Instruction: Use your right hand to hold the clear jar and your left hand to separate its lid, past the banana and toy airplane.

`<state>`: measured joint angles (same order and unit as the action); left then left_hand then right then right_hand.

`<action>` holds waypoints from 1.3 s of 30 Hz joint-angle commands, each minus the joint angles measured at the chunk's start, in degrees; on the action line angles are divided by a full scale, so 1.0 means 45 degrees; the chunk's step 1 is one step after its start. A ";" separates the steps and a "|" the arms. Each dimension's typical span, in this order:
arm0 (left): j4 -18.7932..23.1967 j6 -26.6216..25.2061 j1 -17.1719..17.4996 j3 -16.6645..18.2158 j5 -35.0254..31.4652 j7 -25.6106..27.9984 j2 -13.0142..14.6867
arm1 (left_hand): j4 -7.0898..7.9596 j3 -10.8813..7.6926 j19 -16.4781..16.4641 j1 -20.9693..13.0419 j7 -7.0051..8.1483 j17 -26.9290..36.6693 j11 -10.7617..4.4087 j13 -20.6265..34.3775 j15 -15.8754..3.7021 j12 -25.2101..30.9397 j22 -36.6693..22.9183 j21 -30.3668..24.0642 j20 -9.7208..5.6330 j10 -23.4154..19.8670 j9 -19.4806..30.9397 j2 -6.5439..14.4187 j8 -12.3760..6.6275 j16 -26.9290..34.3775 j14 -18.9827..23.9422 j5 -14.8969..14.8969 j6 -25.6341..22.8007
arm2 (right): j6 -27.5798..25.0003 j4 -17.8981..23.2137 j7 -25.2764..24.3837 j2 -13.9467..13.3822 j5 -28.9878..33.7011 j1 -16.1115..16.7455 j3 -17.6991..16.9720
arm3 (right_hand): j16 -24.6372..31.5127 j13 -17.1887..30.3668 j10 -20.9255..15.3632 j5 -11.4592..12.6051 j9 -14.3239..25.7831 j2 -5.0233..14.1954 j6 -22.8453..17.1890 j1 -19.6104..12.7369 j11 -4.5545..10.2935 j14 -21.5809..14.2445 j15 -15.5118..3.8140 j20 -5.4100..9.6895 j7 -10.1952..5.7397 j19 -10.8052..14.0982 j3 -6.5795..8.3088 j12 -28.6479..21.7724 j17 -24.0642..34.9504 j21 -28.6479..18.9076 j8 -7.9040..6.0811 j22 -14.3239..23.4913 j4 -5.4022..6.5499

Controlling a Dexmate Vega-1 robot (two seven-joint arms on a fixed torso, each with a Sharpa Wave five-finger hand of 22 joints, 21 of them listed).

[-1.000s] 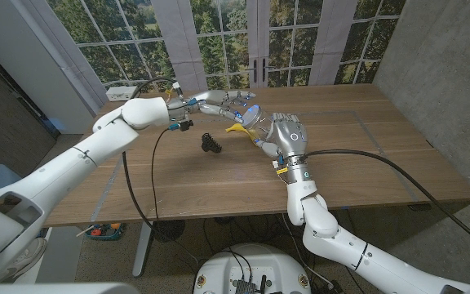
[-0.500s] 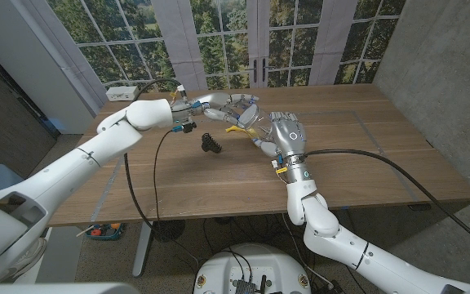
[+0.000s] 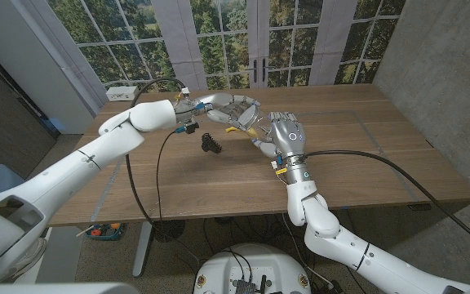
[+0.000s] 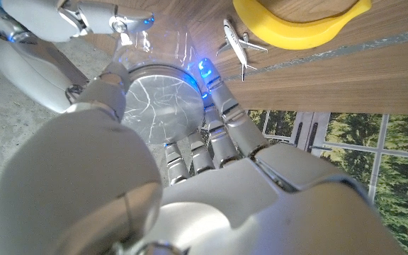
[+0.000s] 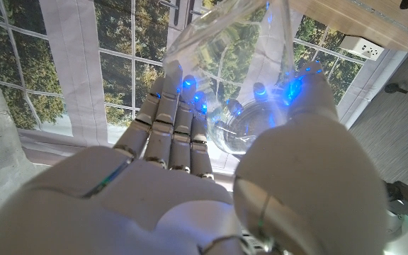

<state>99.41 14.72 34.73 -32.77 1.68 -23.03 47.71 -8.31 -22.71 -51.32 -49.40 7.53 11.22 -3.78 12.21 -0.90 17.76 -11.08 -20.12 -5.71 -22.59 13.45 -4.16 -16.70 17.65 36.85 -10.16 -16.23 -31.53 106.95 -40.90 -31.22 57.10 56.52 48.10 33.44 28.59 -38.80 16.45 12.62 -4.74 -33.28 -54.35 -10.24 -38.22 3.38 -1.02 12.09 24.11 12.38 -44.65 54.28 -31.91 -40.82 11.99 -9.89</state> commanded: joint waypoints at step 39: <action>0.2283 -0.8284 -0.0301 -0.0201 0.5591 -0.0911 0.0142 | 0.3272 -0.3951 -0.4767 0.6300 -0.4157 0.0005 0.1714 -0.0303 -0.1873 0.0714 -0.0657 -0.2066 0.0126 -1.1189 0.1052 0.3729 -0.2597 -0.0162 0.9564 -0.0509 -0.9515 | 0.3580 -0.0861 -0.3928 -0.0866 -0.0342 0.0484 -0.0727 | -0.0281 0.2741 -0.4338 0.0085 0.0050 0.0950 -0.5670 -0.0724 0.4389 -0.1531 -0.3554 0.0111 -0.3231 -0.0124 0.4222 -0.0984 0.0479 -0.0358 -0.0502 -0.0016 0.0073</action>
<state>111.33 -19.14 36.46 -32.31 19.22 -21.55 48.02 -5.08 -18.47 -75.13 -16.97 -11.44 10.75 7.99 10.55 -0.92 21.01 -13.08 -28.65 -5.21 -57.01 17.48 7.90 -28.54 16.24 70.76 -12.81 -40.56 -18.50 103.79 -55.14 -34.48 56.38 58.09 45.93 32.31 28.62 -38.99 16.40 12.40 -4.74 -33.49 -54.35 -9.59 -38.91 3.01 -1.03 12.26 23.49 16.31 -49.03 56.13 -33.06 -41.40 11.71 -13.82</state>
